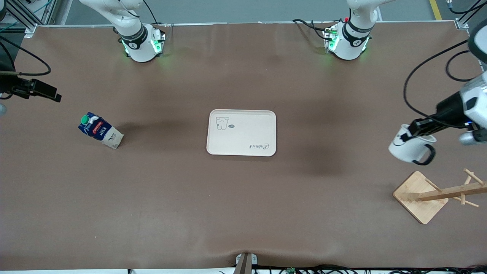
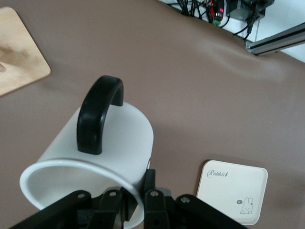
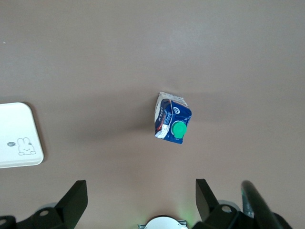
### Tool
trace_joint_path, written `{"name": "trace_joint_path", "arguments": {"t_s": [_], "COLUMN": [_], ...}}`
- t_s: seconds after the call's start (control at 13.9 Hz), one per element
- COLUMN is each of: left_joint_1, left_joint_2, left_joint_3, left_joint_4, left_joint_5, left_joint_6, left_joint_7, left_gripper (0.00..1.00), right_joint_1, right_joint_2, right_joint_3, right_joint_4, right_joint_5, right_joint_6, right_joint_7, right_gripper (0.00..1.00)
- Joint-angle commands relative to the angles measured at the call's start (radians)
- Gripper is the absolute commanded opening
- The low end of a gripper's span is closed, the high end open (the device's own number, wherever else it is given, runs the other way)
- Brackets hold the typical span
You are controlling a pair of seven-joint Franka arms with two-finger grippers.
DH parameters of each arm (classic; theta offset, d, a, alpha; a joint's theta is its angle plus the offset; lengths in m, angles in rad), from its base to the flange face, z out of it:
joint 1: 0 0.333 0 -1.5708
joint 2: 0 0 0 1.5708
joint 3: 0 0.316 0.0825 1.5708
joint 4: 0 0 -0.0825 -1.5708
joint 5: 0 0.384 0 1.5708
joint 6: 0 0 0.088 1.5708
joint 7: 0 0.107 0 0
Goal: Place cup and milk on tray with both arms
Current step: 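Lift the mug off the stand while the right gripper reaches the milk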
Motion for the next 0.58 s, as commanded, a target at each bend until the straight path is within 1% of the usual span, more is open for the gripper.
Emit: {"name": "trace_joint_path", "arguments": {"t_s": [0.0,0.14,0.29,0.43,0.5], "left_joint_1": [-0.021,-0.084,-0.167,-0.249,-0.309], "left_joint_2": [0.056,0.087,0.123,0.172,0.206], "left_joint_3": [-0.06,-0.062,-0.062,-0.062,-0.062], "left_joint_4": [0.046,0.072,0.086,0.116,0.135], "left_joint_5": [0.048,0.099,0.108,0.172,0.209], "left_joint_6": [-0.02,-0.023,-0.039,-0.04,-0.04], "left_joint_7": [-0.135,-0.225,-0.31,-0.44,-0.512], "left_gripper": [0.0,0.0,0.0,0.0,0.0], "right_joint_1": [-0.017,-0.02,-0.019,-0.02,-0.03], "right_joint_2": [0.073,0.133,0.201,0.214,0.228], "right_joint_3": [0.008,0.006,0.008,0.006,0.006], "right_joint_4": [0.035,0.061,0.119,0.112,0.098], "right_joint_5": [-0.04,-0.043,-0.091,-0.105,-0.105], "right_joint_6": [-0.008,-0.006,-0.009,0.023,0.028], "right_joint_7": [-0.068,-0.098,-0.141,-0.13,-0.129], "right_gripper": [1.0,1.0,1.0,1.0,1.0]}}
